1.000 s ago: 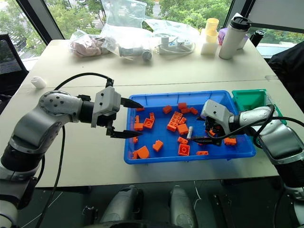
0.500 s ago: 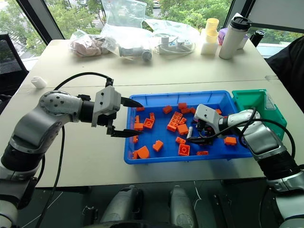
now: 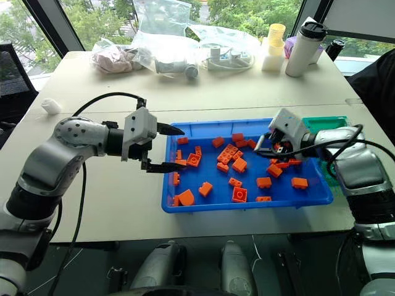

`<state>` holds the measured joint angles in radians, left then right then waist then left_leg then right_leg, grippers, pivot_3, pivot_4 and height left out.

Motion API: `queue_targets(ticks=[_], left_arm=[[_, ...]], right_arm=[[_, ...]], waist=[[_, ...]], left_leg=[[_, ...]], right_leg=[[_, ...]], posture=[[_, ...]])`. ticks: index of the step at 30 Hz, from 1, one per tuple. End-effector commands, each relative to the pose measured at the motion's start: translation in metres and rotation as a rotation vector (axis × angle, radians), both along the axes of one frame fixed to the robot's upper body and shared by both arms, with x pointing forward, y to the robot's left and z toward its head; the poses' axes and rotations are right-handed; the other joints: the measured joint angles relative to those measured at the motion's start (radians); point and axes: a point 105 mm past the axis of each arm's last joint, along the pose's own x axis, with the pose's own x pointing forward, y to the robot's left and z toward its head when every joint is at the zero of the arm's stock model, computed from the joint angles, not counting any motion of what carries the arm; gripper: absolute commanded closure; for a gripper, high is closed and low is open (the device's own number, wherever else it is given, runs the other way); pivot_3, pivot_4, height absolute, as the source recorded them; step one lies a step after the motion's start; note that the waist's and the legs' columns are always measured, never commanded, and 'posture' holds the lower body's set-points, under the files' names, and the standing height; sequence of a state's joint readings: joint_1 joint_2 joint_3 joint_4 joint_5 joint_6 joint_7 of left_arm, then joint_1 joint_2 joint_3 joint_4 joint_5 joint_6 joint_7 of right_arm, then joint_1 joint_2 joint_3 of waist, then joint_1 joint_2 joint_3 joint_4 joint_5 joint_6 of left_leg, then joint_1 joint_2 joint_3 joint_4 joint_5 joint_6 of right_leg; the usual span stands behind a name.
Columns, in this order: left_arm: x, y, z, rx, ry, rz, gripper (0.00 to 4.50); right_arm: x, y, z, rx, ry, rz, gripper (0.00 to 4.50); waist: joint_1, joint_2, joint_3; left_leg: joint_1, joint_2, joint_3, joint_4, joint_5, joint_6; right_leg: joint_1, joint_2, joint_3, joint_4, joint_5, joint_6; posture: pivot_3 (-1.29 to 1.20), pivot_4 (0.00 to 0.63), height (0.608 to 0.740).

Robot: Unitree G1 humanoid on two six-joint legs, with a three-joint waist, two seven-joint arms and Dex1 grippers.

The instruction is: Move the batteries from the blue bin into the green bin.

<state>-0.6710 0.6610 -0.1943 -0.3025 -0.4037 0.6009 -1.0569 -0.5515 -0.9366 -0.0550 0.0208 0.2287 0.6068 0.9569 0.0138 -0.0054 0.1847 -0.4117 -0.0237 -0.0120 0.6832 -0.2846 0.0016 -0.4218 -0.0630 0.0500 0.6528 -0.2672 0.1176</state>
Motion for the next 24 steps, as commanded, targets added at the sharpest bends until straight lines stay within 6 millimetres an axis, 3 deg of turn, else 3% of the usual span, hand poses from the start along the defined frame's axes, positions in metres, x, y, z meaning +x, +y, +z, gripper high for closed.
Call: queue_targets(ticks=[1,5,11,12,16,20,24], left_arm=[[0.001,-0.010,0.033,-0.161,-0.030,-0.023,0.00],[0.006,-0.022,0.039,-0.224,-0.008,-0.043,0.00],[0.014,-0.023,0.033,-0.207,-0.009,-0.025,0.00],[0.016,-0.021,0.029,-0.189,-0.011,-0.014,0.00],[0.019,-0.017,0.019,-0.159,-0.006,0.005,0.00],[0.019,-0.012,0.017,-0.148,-0.010,0.022,0.00],[0.014,-0.009,0.020,-0.156,-0.004,0.020,0.00]], right_arm=[[0.001,-0.070,0.037,0.031,-0.159,-0.325,2.31],[-0.013,-0.112,0.021,-0.058,-0.131,-0.496,2.31],[-0.019,-0.128,0.003,-0.113,-0.089,-0.566,2.31],[-0.019,-0.129,0.001,-0.099,-0.085,-0.577,1.51],[-0.016,-0.131,-0.003,-0.114,-0.082,-0.590,0.06],[-0.015,-0.131,0.000,-0.100,-0.080,-0.598,0.06],[-0.013,-0.129,0.017,-0.036,-0.133,-0.604,0.06]], waist=[[0.002,0.000,0.000],[-0.001,0.000,0.000],[-0.037,0.002,-0.001],[-0.036,0.002,-0.001],[-0.029,0.002,-0.001],[-0.025,0.002,-0.001],[-0.025,0.002,-0.001]], left_leg=[[0.000,0.000,0.000,0.000,0.000,0.000],[0.000,-0.001,0.000,0.000,0.000,0.000],[0.003,0.001,0.003,-0.001,0.000,0.000],[0.003,0.001,0.003,-0.002,0.000,0.000],[0.003,0.001,0.003,-0.001,0.000,0.000],[0.003,0.001,0.003,-0.001,0.000,0.000],[0.003,0.001,0.003,-0.001,0.000,0.000]], right_leg=[[0.000,0.000,0.000,0.000,0.000,0.000],[0.001,-0.001,0.000,-0.001,0.000,0.000],[0.000,0.002,0.002,0.002,0.000,0.000],[0.000,0.002,0.002,0.003,0.000,0.000],[0.000,0.002,0.002,0.003,0.000,0.000],[0.000,0.001,0.002,0.003,0.000,0.000],[0.000,0.001,0.002,0.003,0.000,0.000]], posture=[[0.00,0.150,0.740],[0.00,0.150,0.740],[0.00,0.150,0.740],[0.00,0.150,0.740],[0.00,0.150,0.740],[0.00,0.150,0.740],[0.00,0.150,0.740]])
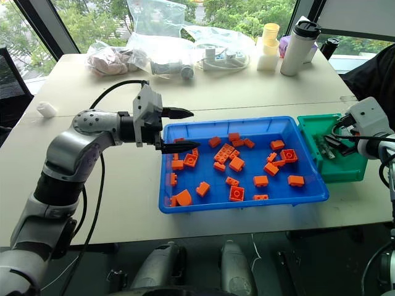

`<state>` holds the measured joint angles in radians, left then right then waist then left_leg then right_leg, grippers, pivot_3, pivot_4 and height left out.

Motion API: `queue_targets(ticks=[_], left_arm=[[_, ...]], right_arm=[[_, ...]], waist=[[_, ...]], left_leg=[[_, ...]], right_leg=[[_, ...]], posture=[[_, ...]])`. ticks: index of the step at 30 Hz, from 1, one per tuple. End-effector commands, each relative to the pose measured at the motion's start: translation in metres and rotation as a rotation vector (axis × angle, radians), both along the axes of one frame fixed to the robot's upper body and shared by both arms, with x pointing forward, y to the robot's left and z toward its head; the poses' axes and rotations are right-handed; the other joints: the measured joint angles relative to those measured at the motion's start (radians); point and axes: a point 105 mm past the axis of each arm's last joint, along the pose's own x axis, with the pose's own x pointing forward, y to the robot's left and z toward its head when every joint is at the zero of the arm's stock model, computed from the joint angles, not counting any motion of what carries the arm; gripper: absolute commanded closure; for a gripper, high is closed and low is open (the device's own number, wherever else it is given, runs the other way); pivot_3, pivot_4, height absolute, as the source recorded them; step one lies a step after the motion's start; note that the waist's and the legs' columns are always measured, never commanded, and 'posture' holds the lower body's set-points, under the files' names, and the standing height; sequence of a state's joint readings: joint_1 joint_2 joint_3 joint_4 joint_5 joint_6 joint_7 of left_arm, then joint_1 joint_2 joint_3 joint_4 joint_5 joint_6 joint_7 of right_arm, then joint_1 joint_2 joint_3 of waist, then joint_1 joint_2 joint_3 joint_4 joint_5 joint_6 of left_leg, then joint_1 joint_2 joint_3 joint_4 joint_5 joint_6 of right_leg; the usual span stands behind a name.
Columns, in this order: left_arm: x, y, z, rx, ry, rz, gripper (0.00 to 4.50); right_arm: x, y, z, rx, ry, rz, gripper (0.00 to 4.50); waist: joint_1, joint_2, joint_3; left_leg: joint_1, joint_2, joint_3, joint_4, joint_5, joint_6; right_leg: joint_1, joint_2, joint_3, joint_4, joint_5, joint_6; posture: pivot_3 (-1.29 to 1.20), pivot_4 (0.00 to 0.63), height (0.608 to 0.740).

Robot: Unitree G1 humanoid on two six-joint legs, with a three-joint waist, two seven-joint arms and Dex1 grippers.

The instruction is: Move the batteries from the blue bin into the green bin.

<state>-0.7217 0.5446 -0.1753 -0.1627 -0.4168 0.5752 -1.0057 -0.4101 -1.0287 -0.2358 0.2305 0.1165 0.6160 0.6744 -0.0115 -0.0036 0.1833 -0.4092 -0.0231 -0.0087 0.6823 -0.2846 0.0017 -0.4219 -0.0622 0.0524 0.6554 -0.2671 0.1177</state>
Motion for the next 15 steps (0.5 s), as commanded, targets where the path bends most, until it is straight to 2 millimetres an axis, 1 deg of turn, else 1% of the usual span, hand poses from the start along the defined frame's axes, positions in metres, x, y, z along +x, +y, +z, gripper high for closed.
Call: queue_targets(ticks=[1,2,3,4,5,6,7,9,11,13,15], left_arm=[[-0.009,0.004,0.016,-0.022,-0.045,-0.017,0.00],[-0.012,0.007,0.019,-0.035,-0.040,-0.018,0.00],[-0.013,0.011,0.024,-0.052,-0.032,-0.013,0.00],[-0.016,0.018,0.027,-0.064,-0.013,-0.003,0.00],[-0.019,0.023,0.030,-0.070,0.002,0.004,0.00],[-0.022,0.032,0.025,-0.033,0.031,0.024,0.00],[-0.024,0.037,0.022,-0.005,0.052,0.038,0.00],[-0.027,0.057,0.013,0.048,0.076,0.117,0.00],[-0.029,0.081,0.008,0.064,0.095,0.216,0.00],[-0.033,0.096,0.006,0.066,0.112,0.277,0.00],[-0.038,0.107,0.003,0.065,0.118,0.335,0.00]], right_arm=[[0.003,0.008,0.039,0.073,-0.147,0.032,0.06],[0.004,0.021,0.051,0.137,-0.194,0.096,0.06],[0.003,0.039,0.062,0.224,-0.225,0.185,0.06],[-0.004,0.066,0.067,0.311,-0.212,0.324,0.06],[-0.011,0.084,0.070,0.364,-0.192,0.417,0.06],[-0.020,0.101,0.066,0.396,-0.141,0.503,0.06],[-0.028,0.110,0.062,0.410,-0.105,0.549,0.06],[-0.045,0.121,0.049,0.395,-0.010,0.604,0.06],[-0.062,0.128,0.035,0.388,0.087,0.643,0.06],[-0.071,0.131,0.028,0.398,0.130,0.658,0.06],[-0.072,0.130,0.026,0.427,0.121,0.645,0.06]], waist=[[-0.001,0.000,0.000],[-0.001,0.000,0.000],[-0.003,0.000,0.000],[-0.007,0.000,0.000],[-0.009,0.000,0.000],[-0.009,0.000,0.000],[-0.008,0.000,0.000],[-0.004,0.000,0.000],[0.004,0.000,0.000],[0.007,-0.001,0.001],[0.007,-0.001,0.001]], left_leg=[[0.000,0.000,0.000,0.000,0.000,0.000],[0.000,0.000,0.000,0.000,0.000,0.000],[0.000,0.000,0.000,0.000,0.000,0.000],[0.000,0.000,0.000,0.000,0.000,0.000],[0.000,0.001,0.000,-0.001,0.000,0.000],[0.000,0.002,-0.001,-0.001,0.000,0.000],[0.000,0.003,-0.002,-0.002,0.000,0.000],[0.000,0.003,-0.004,-0.002,0.000,0.000],[0.000,0.002,-0.004,-0.002,0.000,0.000],[-0.001,0.001,-0.004,0.000,0.000,0.000],[-0.001,0.000,-0.003,0.001,0.000,0.001]], right_leg=[[0.000,0.000,0.000,0.000,0.000,0.000],[0.000,0.000,0.000,0.000,0.000,0.000],[0.000,0.000,0.000,0.000,0.000,0.000],[0.000,0.000,0.000,0.000,0.000,0.000],[-0.001,0.001,0.000,0.000,0.000,0.000],[-0.001,0.002,0.000,0.000,0.000,0.000],[-0.001,0.002,-0.001,0.000,0.000,0.000],[0.000,0.002,-0.002,0.000,0.000,0.000],[0.001,0.001,-0.002,-0.001,0.000,0.000],[0.002,-0.001,-0.002,-0.002,0.000,0.000],[0.003,-0.002,-0.002,-0.003,0.000,0.000]], posture=[[0.00,0.150,0.740],[0.00,0.150,0.740],[0.00,0.150,0.740],[0.00,0.150,0.740],[0.00,0.150,0.740],[0.00,0.150,0.740],[0.00,0.150,0.740],[0.00,0.150,0.740],[0.00,0.150,0.740],[0.00,0.150,0.740],[0.00,0.150,0.740]])
